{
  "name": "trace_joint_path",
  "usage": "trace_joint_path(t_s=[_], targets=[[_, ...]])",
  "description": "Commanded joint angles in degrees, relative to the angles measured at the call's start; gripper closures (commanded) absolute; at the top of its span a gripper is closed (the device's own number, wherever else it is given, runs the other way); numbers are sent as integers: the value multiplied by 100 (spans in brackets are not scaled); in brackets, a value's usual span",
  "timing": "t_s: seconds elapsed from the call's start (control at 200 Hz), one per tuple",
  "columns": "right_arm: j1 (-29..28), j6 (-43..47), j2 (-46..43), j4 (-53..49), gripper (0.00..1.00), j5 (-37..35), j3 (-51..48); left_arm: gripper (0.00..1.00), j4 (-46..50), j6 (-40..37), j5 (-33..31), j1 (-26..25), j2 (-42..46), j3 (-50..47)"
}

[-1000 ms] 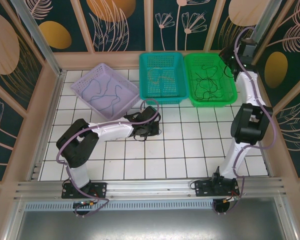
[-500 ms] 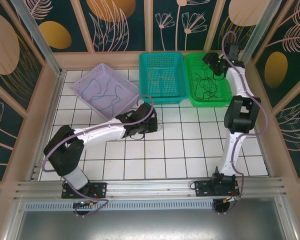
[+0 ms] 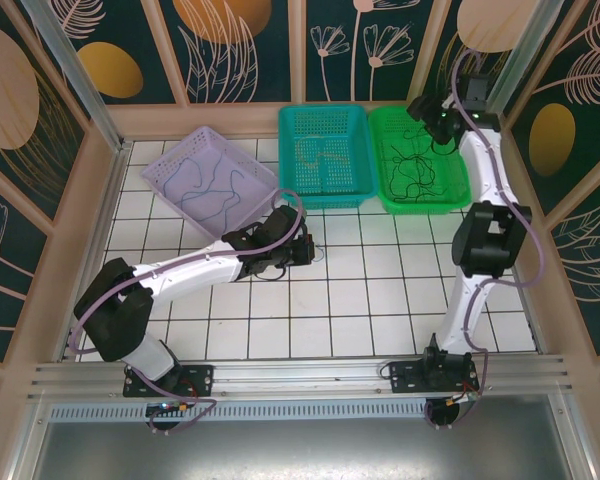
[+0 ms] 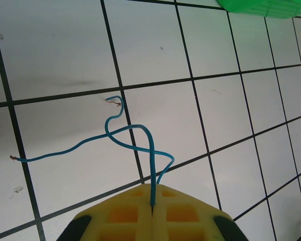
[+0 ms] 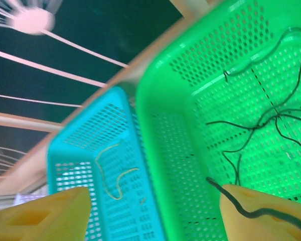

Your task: Untangle the cables

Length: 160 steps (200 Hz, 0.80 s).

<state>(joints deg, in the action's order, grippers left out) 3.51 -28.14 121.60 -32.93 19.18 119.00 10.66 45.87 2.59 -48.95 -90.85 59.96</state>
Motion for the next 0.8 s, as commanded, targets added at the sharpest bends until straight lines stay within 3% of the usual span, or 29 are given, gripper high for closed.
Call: trace_joint_path(t_s=[0.0, 0.095, 0.26, 0.591, 0.796], targets=[[-98, 518, 1150, -1404, 32, -485, 775, 100, -98, 2, 92, 9, 115, -22], [-157, 848, 1634, -2336, 33, -1075, 1623, 100, -50, 49, 37, -1, 167, -20], [-237, 1089, 1037, -2062, 29, -1609, 799, 100, -90, 150, -35, -1, 247, -91], [-220, 1040, 617, -2344, 20, -713, 526, 100, -81, 107, 0, 1, 79, 137], [-273, 565, -764, -1350, 25, -476, -745, 100, -99, 100, -17, 0, 144, 230]])
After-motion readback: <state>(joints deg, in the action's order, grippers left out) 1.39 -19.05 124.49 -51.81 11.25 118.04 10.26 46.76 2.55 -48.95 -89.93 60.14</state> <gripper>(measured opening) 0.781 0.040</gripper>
